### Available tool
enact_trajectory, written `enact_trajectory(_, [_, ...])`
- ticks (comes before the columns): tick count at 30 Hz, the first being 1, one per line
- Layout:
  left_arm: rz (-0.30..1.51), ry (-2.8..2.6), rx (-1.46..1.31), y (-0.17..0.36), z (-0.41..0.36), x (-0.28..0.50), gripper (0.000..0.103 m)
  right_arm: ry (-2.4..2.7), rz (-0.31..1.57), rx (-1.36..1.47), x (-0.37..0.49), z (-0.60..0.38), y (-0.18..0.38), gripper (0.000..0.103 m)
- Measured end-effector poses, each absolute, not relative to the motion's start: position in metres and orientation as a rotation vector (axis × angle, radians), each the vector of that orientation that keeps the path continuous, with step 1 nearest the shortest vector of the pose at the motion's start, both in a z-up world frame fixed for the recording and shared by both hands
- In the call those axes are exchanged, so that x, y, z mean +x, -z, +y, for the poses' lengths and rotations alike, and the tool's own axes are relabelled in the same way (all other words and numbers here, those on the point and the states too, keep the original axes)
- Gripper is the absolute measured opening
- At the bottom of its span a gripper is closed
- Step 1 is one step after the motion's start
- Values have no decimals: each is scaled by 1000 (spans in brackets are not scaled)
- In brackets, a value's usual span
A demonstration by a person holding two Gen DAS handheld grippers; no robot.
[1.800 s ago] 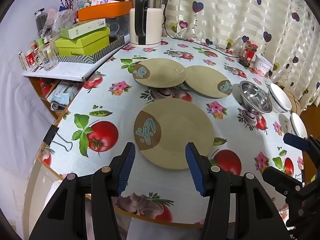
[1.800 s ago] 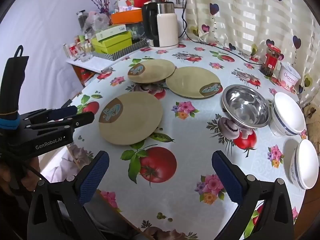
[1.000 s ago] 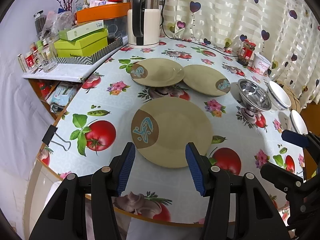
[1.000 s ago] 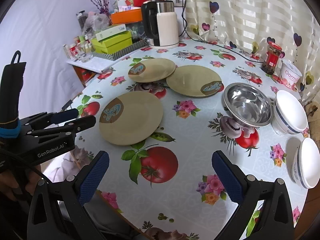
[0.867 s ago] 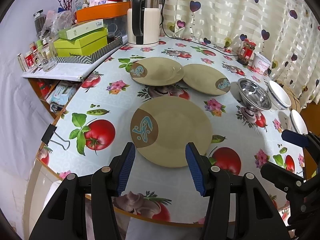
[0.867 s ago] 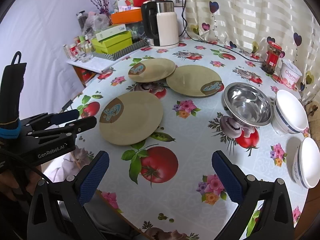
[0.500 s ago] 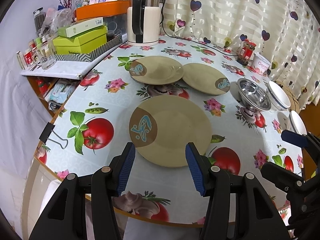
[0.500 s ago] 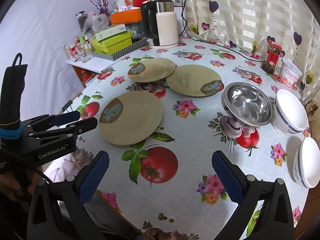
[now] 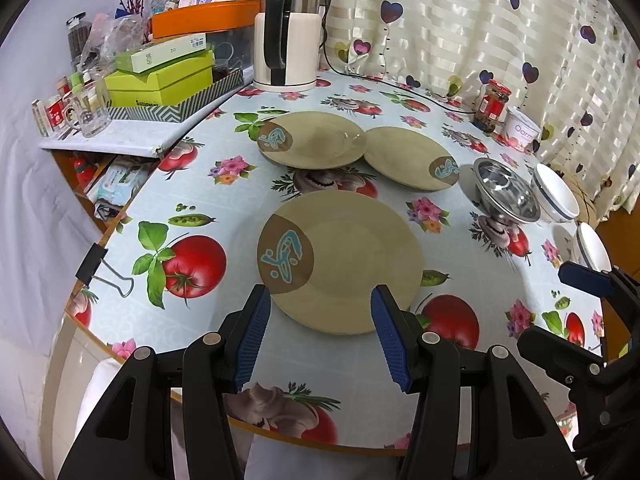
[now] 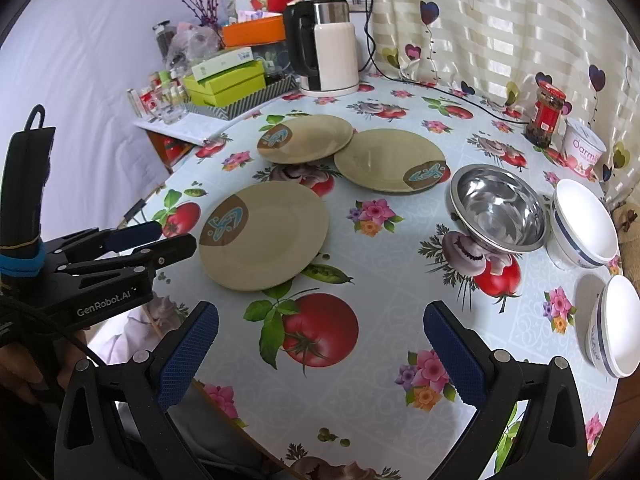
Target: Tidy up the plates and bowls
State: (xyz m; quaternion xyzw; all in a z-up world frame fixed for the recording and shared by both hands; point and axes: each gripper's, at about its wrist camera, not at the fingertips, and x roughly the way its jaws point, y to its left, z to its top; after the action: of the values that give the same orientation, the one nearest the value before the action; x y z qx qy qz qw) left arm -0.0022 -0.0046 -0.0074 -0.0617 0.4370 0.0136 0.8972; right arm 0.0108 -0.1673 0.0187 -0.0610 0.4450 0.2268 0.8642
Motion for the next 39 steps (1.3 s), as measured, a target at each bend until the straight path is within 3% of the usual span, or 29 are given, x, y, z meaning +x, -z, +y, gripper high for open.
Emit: enact_trajectory(39, [910,-14,-133,6,-6,8,53,-489,955,-110,23,-167,-14,103])
